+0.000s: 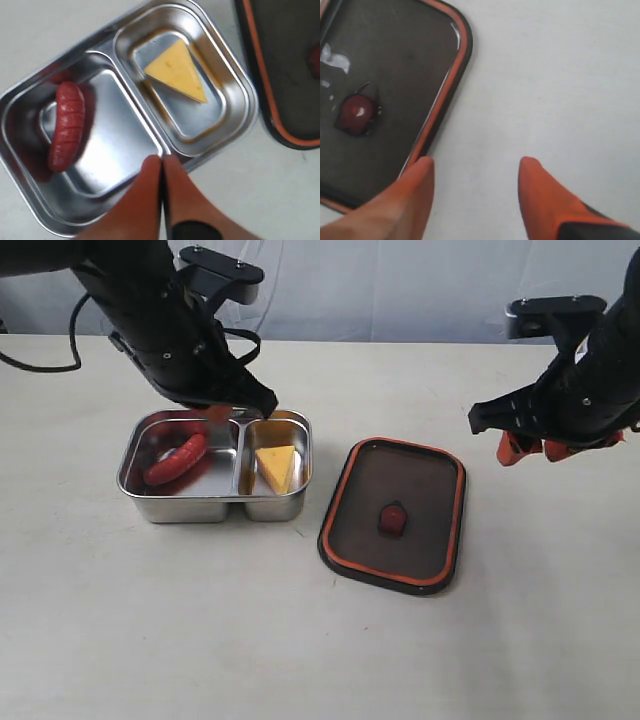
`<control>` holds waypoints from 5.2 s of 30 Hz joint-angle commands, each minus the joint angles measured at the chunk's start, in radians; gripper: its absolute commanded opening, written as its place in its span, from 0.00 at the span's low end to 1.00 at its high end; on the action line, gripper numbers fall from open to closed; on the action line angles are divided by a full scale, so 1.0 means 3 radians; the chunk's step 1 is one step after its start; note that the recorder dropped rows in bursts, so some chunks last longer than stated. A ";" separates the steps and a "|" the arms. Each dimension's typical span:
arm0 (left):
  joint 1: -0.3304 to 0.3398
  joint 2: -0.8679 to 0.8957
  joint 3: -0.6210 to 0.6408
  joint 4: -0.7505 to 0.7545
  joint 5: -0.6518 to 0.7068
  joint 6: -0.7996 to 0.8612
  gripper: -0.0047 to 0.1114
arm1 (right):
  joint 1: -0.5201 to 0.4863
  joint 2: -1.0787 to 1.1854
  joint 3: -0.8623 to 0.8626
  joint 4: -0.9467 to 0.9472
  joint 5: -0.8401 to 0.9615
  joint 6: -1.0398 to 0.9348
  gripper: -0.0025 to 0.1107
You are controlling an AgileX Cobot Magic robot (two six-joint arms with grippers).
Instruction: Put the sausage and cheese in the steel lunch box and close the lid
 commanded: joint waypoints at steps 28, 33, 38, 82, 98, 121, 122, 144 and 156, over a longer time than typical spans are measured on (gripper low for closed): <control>0.0001 -0.0638 0.0895 -0.0413 -0.0108 0.0134 0.04 | -0.0044 0.1900 -0.1209 -0.0105 -0.0204 -0.0059 0.51; 0.0001 -0.0638 0.0895 -0.0421 -0.0123 0.0134 0.04 | -0.0044 0.1999 -0.1209 -0.0129 -0.0069 -0.0059 0.15; 0.0001 -0.0639 0.0895 -0.0740 -0.0092 0.0252 0.07 | -0.0044 0.1985 -0.1209 -0.0129 -0.0004 -0.0059 0.01; 0.1026 -0.0910 0.0895 -0.3834 0.0204 0.2273 0.58 | -0.0032 0.0589 -0.1209 0.1745 0.0010 -0.1390 0.01; 0.1026 -0.0910 0.0895 -0.3675 0.0165 0.2299 0.58 | 0.0296 0.0413 -0.1209 0.2134 -0.0169 -0.1550 0.01; 0.0837 -0.0910 0.0895 -0.3201 -0.0112 0.2333 0.04 | 0.0288 0.0352 -0.1209 0.2341 -0.0058 -0.1616 0.04; 0.0837 -0.0910 0.0895 -0.3145 -0.0163 0.2315 0.04 | 0.0288 0.0344 -0.1209 0.2279 -0.0071 -0.1616 0.08; 0.0837 -0.0986 0.0877 -0.1780 -0.1061 0.2289 0.04 | 0.0288 -0.0057 -0.1209 0.1121 -0.0104 -0.0627 0.53; 0.0804 -0.1032 0.0877 -0.0362 -0.1601 0.2289 0.04 | 0.0280 -0.0132 -0.1209 0.1136 -0.0075 -0.0273 0.53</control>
